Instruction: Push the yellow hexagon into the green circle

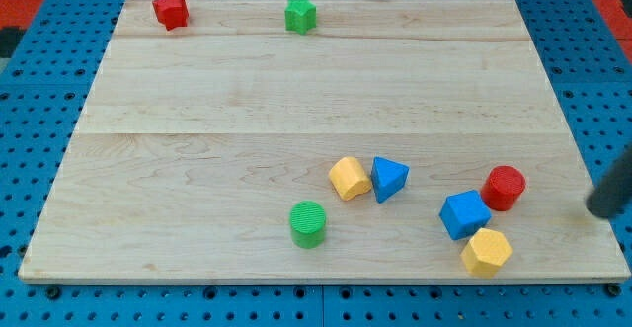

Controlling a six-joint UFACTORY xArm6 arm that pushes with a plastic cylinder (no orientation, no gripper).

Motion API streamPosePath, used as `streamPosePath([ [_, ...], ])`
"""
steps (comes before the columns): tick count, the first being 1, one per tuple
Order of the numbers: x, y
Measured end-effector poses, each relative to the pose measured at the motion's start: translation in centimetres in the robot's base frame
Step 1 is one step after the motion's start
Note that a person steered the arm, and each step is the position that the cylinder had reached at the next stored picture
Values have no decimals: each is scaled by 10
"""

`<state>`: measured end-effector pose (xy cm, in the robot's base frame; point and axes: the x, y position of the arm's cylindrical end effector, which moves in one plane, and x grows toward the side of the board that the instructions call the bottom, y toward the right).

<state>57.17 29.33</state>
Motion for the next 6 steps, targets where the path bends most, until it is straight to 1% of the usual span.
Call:
streamPosePath([
  [1,27,-80],
  [2,29,-154],
  [3,46,-150],
  [4,47,-145],
  [5,37,-257],
  [6,5,-245],
])
